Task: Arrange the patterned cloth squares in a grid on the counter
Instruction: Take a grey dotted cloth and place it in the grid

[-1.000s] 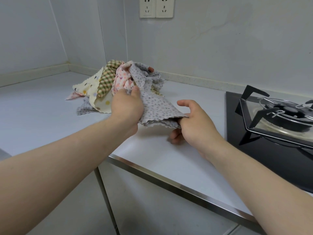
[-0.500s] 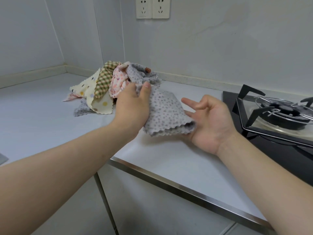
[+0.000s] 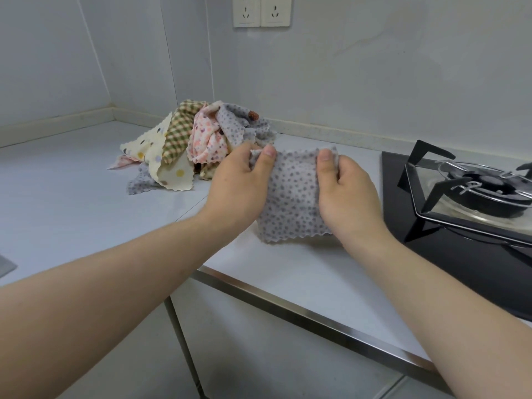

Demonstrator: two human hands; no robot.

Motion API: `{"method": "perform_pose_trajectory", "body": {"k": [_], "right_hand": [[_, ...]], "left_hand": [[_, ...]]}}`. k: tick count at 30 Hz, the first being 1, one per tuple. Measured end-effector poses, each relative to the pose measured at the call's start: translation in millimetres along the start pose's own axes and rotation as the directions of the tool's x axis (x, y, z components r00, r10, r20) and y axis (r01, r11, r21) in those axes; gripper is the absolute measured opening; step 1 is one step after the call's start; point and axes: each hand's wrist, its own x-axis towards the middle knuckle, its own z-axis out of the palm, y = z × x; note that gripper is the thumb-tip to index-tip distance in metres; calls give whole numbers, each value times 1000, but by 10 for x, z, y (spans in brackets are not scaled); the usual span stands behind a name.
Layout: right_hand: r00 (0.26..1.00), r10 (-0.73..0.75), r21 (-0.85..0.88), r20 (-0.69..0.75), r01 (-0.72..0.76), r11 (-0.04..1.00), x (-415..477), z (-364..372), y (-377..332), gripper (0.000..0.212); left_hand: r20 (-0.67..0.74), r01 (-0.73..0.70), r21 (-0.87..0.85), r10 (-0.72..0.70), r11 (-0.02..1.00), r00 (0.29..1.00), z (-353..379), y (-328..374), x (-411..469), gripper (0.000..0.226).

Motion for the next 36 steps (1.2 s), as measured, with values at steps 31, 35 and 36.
{"method": "perform_pose_trajectory", "body": {"k": [31,35,36], "right_hand": [[989,146,-12,37,-146,989,163,-39,283,37],[967,207,-82,146,-196,977,-24,-44,185,29],[955,225,-113,193,-206,972,-54,-62,119,30]], "left_hand": [[-62,161,92,-155,983,986,469,-172,-90,35],[1,268,180,-272,947,962,379,-40,-141,34],[20,314,197,-324,929,946,350,15,-149,34]]}}
